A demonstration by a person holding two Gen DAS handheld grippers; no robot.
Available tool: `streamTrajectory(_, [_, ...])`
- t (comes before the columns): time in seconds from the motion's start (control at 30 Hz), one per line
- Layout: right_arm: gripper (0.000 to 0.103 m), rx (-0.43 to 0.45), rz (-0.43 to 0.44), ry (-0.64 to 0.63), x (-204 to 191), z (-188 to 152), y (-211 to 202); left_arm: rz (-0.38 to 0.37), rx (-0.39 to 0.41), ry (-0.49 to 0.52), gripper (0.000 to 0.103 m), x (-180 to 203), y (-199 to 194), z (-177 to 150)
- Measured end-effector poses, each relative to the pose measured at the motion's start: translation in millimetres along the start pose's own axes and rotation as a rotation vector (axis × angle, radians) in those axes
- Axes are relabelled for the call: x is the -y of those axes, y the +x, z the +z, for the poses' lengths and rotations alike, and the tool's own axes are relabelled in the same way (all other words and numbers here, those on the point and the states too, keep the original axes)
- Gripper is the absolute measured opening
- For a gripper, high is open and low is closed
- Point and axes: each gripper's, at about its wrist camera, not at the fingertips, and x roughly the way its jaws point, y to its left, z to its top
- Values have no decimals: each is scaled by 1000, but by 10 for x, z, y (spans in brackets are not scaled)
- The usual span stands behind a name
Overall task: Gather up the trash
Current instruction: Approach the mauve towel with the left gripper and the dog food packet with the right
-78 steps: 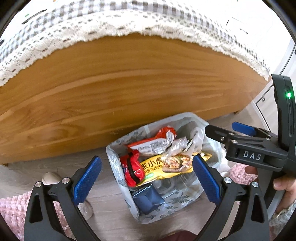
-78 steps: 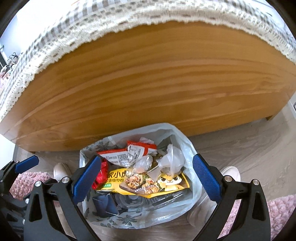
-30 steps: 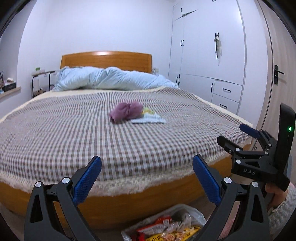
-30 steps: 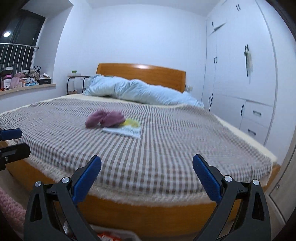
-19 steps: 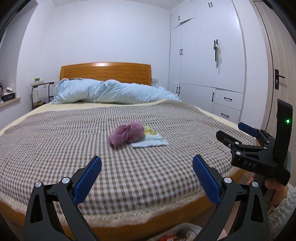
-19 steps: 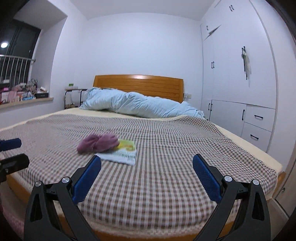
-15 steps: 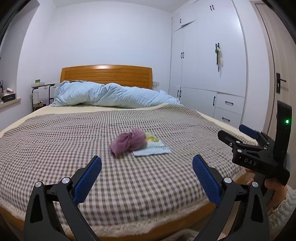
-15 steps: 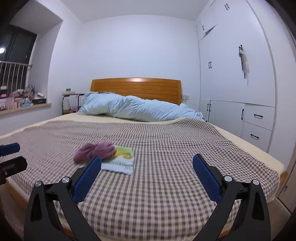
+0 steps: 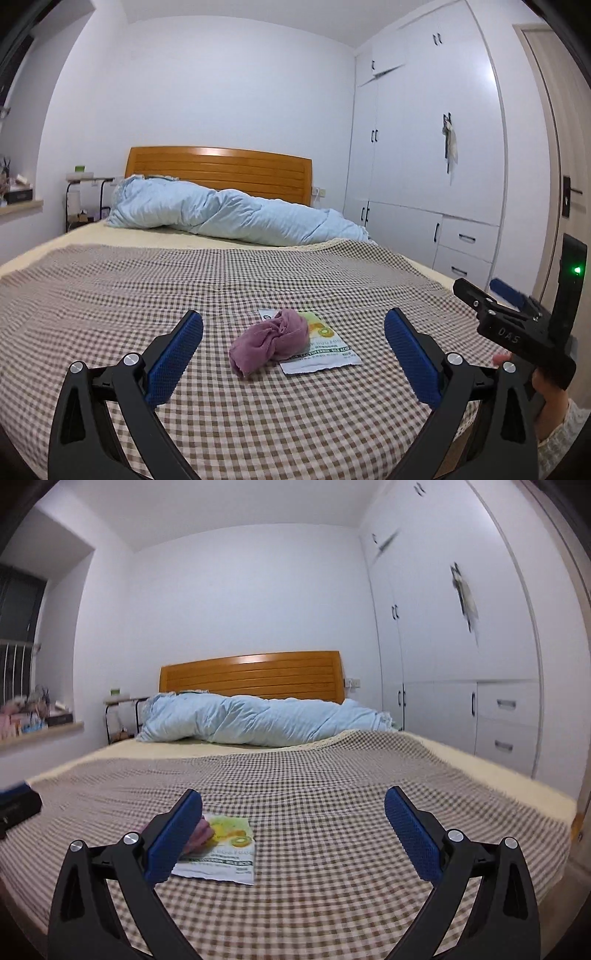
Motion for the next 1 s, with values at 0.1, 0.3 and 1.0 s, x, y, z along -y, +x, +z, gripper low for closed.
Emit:
streamTrajectory(0.1, [95, -10, -21, 9, -43, -10, 34, 10, -23, -10, 95, -50, 87, -45])
streamTrajectory(0.3, [95, 2, -30, -4, -186, -81, -4, 14, -31, -43, 95, -141, 148, -120])
streamTrajectory(1.0, [95, -96, -39, 26, -212, -165, 135, -1, -53, -111, 95, -372, 140, -151])
